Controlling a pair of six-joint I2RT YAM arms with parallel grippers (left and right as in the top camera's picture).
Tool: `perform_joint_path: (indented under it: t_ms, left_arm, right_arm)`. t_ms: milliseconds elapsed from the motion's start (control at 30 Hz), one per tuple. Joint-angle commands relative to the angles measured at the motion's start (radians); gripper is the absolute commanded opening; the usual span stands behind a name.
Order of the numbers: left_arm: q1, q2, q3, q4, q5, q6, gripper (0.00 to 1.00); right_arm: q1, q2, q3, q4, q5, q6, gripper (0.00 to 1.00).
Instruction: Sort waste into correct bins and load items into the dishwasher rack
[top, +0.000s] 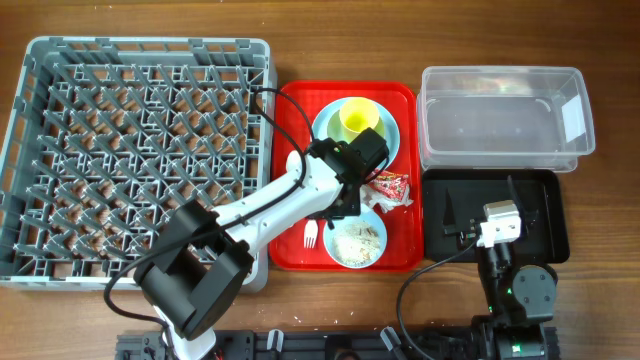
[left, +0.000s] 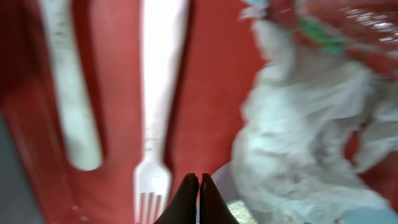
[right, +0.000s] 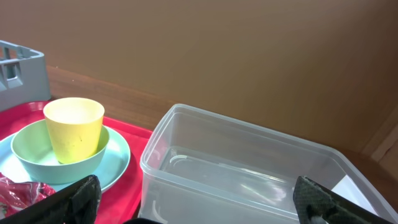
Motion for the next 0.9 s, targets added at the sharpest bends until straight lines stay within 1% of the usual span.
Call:
perform_joint_path:
  t_ms: [0,67,167,200,233,333,367,400,467,567,667,867]
  left_arm:
    - [-0.003,0.012,0.008,0.025,0.095,-0.001,0.04]
    - [0.005,0.010,0.008,0.038,0.106,0.001,0.04]
    - [0.031,0.008,0.008,0.069,0.222,0.087,0.04]
    - [0.045,0.007,0.008,0.061,0.226,0.093,0.04]
    - [0.060,0.007,0.008,0.048,0.211,0.100,0.06]
    - [0.106,0.007,0.008,-0.027,0.039,0.100,0.26]
    - [0.119,0.008,0.008,-0.050,-0.023,0.100,0.35]
    - [0.123,0.010,0.005,-0.050,-0.040,0.101,0.40]
    - [0.123,0.010,-0.010,-0.018,-0.039,0.101,0.44]
    - [0.098,0.010,-0.058,0.042,-0.036,0.101,0.44]
    - [0.089,0.011,-0.109,0.089,-0.040,0.103,0.40]
    - [0.089,0.011,-0.249,0.247,-0.062,0.103,0.38]
  right_arm:
    - [0.001,-0.004,-0.001,0.003,0.006,-0.005,1.00]
    - [0.001,-0.004,-0.001,0.003,0.006,-0.005,1.00]
    - [0.001,-0.004,-0.001,0.003,0.006,-0.005,1.00]
    - [0.001,-0.004,-0.001,0.003,0.006,-0.005,1.00]
    - [0.001,-0.004,-0.001,0.003,0.006,-0.005,1.00]
    - [0.001,-0.004,-0.001,0.003,0.006,-0.005,1.00]
    - [0.001,-0.004,-0.001,0.003,0.006,-0.005,1.00]
    - [0.001,-0.004,-0.001,0.003,0.006,-0.005,1.00]
    - [0.001,-0.004,-0.001,0.003,0.006,-0.005,1.00]
    - [0.001,-0.004,-0.001,0.003,0.006,-0.005,1.00]
    - [0.001,-0.004,-0.001,0.003,0.006,-0.005,1.00]
    - [0.001,-0.004,-0.001,0.003,0.006,-0.005,1.00]
